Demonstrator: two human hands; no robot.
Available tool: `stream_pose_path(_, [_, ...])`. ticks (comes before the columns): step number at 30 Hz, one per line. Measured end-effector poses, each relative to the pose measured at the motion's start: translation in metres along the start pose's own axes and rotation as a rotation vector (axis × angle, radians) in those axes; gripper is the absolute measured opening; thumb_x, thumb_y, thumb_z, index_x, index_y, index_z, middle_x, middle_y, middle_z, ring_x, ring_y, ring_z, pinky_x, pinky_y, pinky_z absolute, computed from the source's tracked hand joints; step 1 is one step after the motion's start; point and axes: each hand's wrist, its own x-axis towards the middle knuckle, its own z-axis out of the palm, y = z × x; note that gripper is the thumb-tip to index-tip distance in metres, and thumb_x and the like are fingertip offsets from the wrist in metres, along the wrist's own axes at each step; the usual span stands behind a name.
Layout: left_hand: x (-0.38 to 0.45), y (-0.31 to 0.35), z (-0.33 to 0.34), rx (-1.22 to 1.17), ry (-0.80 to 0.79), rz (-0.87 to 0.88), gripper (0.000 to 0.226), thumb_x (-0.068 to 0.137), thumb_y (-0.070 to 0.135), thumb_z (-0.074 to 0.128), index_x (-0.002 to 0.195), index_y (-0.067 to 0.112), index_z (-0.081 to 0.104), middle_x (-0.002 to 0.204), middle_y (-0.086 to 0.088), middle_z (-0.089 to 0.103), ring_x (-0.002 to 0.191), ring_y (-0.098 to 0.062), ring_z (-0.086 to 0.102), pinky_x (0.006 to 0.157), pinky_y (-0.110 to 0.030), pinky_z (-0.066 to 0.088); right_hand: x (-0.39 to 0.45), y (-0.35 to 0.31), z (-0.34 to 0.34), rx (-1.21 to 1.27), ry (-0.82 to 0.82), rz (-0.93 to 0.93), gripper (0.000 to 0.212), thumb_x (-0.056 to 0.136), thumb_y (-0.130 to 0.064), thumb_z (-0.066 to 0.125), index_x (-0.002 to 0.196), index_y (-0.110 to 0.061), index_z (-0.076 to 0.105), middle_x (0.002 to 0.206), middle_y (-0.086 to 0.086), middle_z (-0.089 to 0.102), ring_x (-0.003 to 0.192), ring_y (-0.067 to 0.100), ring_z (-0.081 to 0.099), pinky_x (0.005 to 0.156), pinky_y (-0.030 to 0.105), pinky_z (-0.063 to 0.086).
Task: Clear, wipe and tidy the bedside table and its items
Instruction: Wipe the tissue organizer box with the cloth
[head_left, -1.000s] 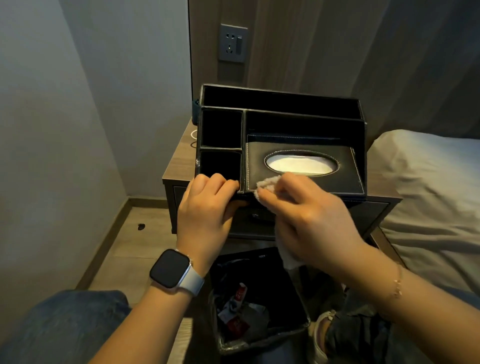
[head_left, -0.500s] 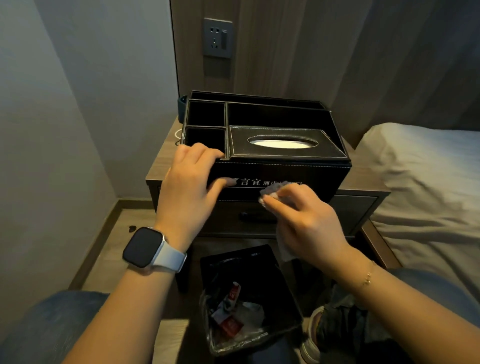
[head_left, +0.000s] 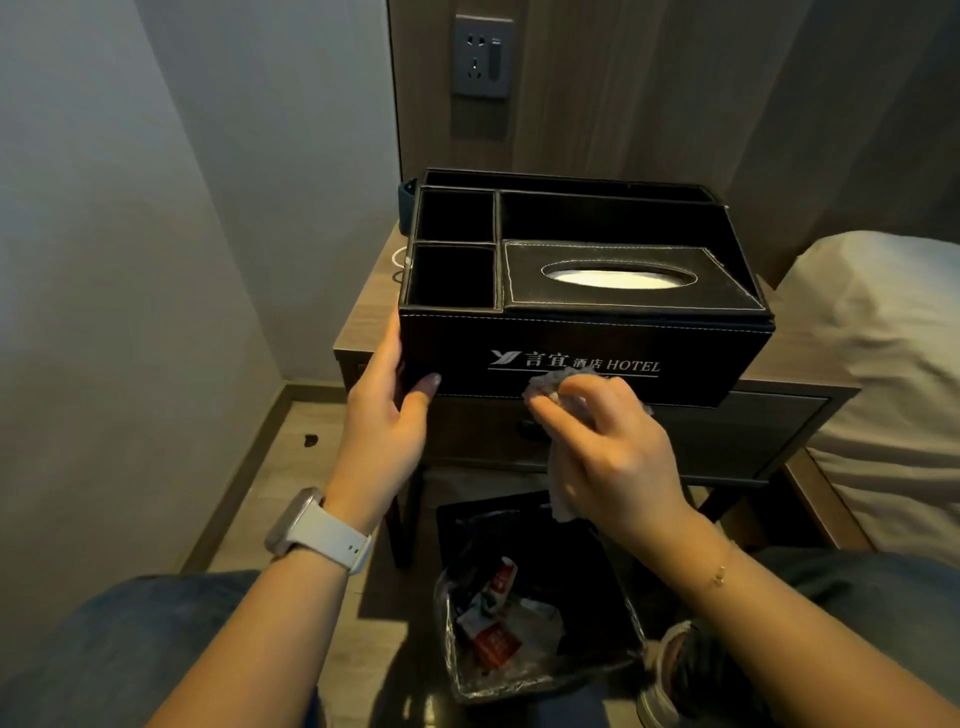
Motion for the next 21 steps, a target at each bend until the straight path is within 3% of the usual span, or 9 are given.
stream_pose_path(2, [-0.001,0.0,0.002,0.025,-0.025,0.033,0.071,0.094,-0.007,0.045,0.153,0.025,0.019,0.153,0.01,0.034,0.142,-0.004,0.028,0.115,-0.027,0.03,0.013,-0.009,-0.011,0.077,0.065,-0.009,0.032,0.085,-0.002,0.063,0.116,-0.001,0.067,0.11,0.012,0.051,0.084,0.033,0.057,0.06,0.041,0.051])
stream_pose_path(6, [-0.005,0.004,0.018,0.025,-0.11,0.117,0.078,0.09,-0.014,0.045,0.152,0.026,0.019,0.157,0.011,0.026,0.144,-0.003,0.022,0.115,-0.04,0.031,0.04,-0.012,-0.014,0.092,0.196,-0.013,0.03,0.087,-0.001,0.061,0.117,0.001,0.066,0.116,0.014,0.048,0.09,0.036,0.058,0.07,0.042,0.052])
stream_pose_path(8, [-0.005,0.006,0.025,0.013,-0.134,0.124,0.078,0.091,-0.012,0.047,0.152,0.027,0.018,0.158,0.011,0.023,0.144,-0.001,0.019,0.117,-0.036,0.029,0.028,-0.008,-0.004,0.053,0.129,0.007,0.031,0.085,-0.001,0.063,0.116,0.0,0.067,0.117,0.014,0.048,0.09,0.035,0.057,0.069,0.043,0.051])
stream_pose_path(11, [-0.003,0.01,0.027,0.011,-0.139,0.127,0.075,0.092,-0.008,0.05,0.15,0.029,0.02,0.157,0.012,0.023,0.143,0.002,0.017,0.113,-0.013,0.024,-0.004,-0.003,0.002,0.042,-0.097,0.044,0.034,0.08,-0.003,0.067,0.115,-0.004,0.066,0.114,0.011,0.048,0.087,0.031,0.056,0.061,0.042,0.052])
stream_pose_path(13, [-0.002,0.008,0.024,0.026,-0.105,0.13,0.071,0.091,-0.004,0.054,0.149,0.027,0.027,0.154,0.012,0.031,0.14,0.005,0.023,0.109,-0.008,0.025,-0.01,-0.002,-0.009,0.082,-0.174,0.102,0.037,0.08,-0.006,0.066,0.117,-0.008,0.065,0.115,0.008,0.048,0.09,0.029,0.057,0.061,0.042,0.054])
stream_pose_path(17, [0.001,-0.003,0.014,0.1,-0.006,0.134,0.054,0.085,0.011,0.069,0.135,0.021,0.054,0.132,0.007,0.058,0.122,0.003,0.051,0.105,-0.02,0.041,0.036,-0.013,-0.056,0.271,-0.061,0.113,0.039,0.085,-0.01,0.059,0.123,-0.007,0.063,0.118,0.009,0.055,0.106,0.024,0.058,0.085,0.032,0.051])
stream_pose_path(19, [0.001,-0.005,0.011,0.048,0.004,0.081,0.055,0.082,0.012,0.073,0.133,0.022,0.055,0.124,0.009,0.061,0.113,0.006,0.056,0.096,-0.012,0.044,0.081,-0.014,-0.078,0.3,-0.034,0.126,0.041,0.082,-0.009,0.058,0.123,-0.009,0.064,0.115,0.008,0.059,0.104,0.019,0.059,0.087,0.027,0.048])
stream_pose_path(21, [0.0,-0.005,0.011,0.014,-0.023,0.066,0.056,0.084,0.012,0.071,0.135,0.024,0.053,0.122,0.014,0.059,0.111,0.007,0.057,0.092,-0.007,0.043,0.131,-0.009,-0.088,0.236,-0.061,0.197,0.038,0.081,-0.012,0.058,0.117,-0.016,0.069,0.109,0.002,0.064,0.101,0.017,0.06,0.085,0.03,0.048])
